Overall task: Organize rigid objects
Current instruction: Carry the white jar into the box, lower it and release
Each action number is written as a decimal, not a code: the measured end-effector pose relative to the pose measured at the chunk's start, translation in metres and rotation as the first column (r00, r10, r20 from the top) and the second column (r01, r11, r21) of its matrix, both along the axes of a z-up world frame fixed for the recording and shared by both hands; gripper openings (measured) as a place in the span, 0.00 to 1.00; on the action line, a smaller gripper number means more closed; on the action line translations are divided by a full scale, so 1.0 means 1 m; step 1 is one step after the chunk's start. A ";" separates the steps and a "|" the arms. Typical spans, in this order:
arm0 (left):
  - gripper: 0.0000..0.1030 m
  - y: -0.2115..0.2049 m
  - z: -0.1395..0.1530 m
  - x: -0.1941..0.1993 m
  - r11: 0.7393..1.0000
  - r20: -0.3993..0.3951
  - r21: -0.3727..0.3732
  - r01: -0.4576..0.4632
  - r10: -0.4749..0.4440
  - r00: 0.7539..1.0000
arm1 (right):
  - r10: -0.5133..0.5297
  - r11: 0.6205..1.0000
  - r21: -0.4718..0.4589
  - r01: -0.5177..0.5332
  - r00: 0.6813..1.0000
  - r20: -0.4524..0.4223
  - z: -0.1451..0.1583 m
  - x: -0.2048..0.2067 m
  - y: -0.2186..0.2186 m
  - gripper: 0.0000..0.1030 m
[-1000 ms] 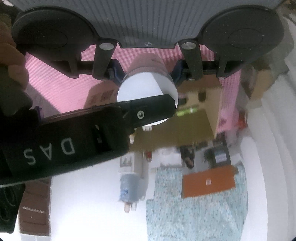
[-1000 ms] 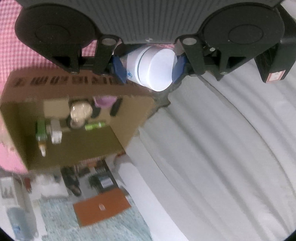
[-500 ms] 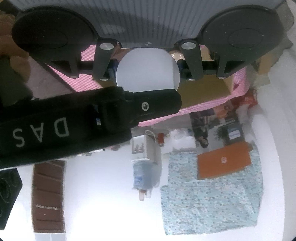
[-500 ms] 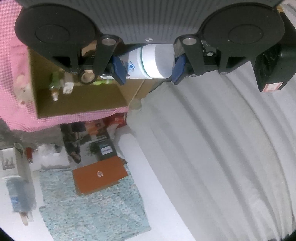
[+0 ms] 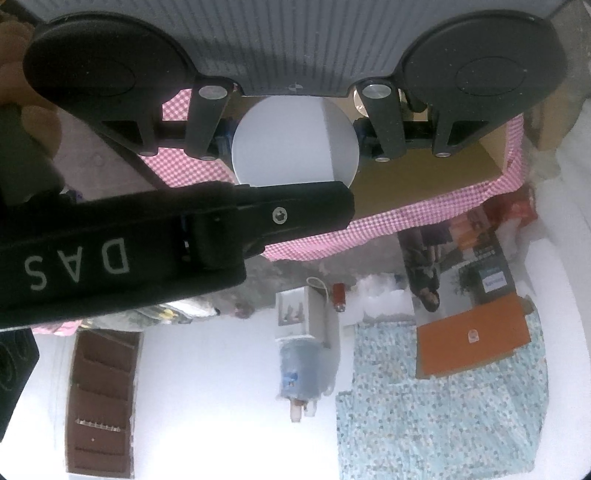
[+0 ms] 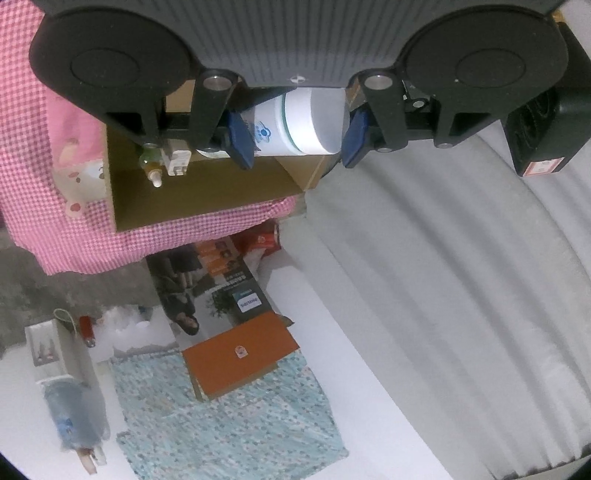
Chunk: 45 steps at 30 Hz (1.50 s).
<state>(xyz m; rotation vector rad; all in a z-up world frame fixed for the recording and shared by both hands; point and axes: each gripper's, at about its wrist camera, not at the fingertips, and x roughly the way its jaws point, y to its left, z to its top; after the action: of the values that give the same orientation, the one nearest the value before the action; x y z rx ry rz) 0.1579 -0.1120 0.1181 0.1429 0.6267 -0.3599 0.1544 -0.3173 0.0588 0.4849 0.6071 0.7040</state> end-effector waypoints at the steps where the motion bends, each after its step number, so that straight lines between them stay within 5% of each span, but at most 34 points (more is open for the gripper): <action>1: 0.51 -0.001 0.000 0.000 1.000 -0.003 0.001 0.000 0.000 1.000 | 0.000 1.000 0.002 0.000 1.000 -0.005 -0.001 0.002 -0.001 0.55; 28: 0.51 -0.005 -0.014 0.027 1.000 -0.075 0.007 -0.010 0.010 0.997 | 0.011 1.000 -0.015 -0.012 0.996 -0.084 -0.016 0.037 0.007 0.55; 39: 0.51 -0.003 -0.059 0.065 0.992 -0.301 -0.110 0.056 -0.087 0.950 | -0.015 0.992 -0.127 -0.010 0.981 -0.191 -0.049 0.059 0.006 0.59; 45: 0.51 -0.007 -0.078 0.078 0.997 -0.381 -0.071 0.032 -0.057 0.923 | 0.008 0.984 -0.171 -0.048 0.974 -0.227 -0.060 0.071 0.001 0.60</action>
<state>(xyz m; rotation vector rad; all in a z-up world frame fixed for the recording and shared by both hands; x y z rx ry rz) 0.2359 -0.1191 0.0399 0.0237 0.9994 -0.4565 0.2249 -0.3165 -0.0012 0.3958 0.8838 0.6194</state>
